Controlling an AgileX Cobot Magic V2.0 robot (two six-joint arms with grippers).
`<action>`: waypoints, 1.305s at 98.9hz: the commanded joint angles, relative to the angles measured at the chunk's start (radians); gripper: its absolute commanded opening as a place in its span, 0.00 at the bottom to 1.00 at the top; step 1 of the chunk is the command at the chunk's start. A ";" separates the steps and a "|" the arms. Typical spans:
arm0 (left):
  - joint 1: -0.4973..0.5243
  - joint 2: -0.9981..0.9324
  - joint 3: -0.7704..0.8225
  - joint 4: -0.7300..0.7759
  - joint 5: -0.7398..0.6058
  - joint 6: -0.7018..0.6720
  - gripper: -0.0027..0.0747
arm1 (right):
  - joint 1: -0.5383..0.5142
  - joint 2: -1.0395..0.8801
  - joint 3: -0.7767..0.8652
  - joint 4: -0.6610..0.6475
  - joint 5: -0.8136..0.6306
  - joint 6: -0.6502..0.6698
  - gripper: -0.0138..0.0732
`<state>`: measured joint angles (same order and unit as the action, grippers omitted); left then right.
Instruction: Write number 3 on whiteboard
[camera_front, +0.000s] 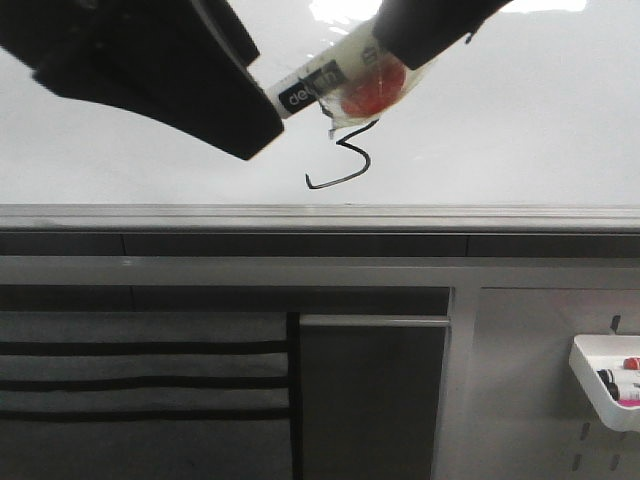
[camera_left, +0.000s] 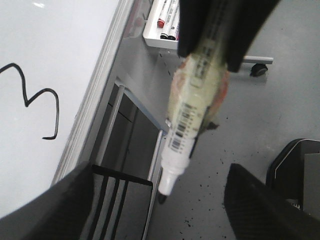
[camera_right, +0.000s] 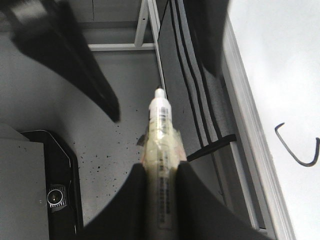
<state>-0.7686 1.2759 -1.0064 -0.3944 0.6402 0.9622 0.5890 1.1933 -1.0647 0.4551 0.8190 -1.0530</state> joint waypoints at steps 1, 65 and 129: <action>-0.009 0.016 -0.060 -0.031 -0.056 0.011 0.69 | 0.000 -0.026 -0.023 0.031 -0.053 -0.013 0.15; -0.028 0.037 -0.078 -0.040 -0.045 0.032 0.13 | 0.000 -0.026 -0.023 0.031 -0.051 -0.013 0.15; 0.087 0.051 -0.069 -0.042 -0.069 -0.004 0.01 | -0.191 -0.089 -0.072 0.029 -0.102 0.055 0.53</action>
<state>-0.7355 1.3399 -1.0498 -0.4068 0.6385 0.9989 0.4660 1.1650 -1.0925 0.4552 0.7754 -1.0257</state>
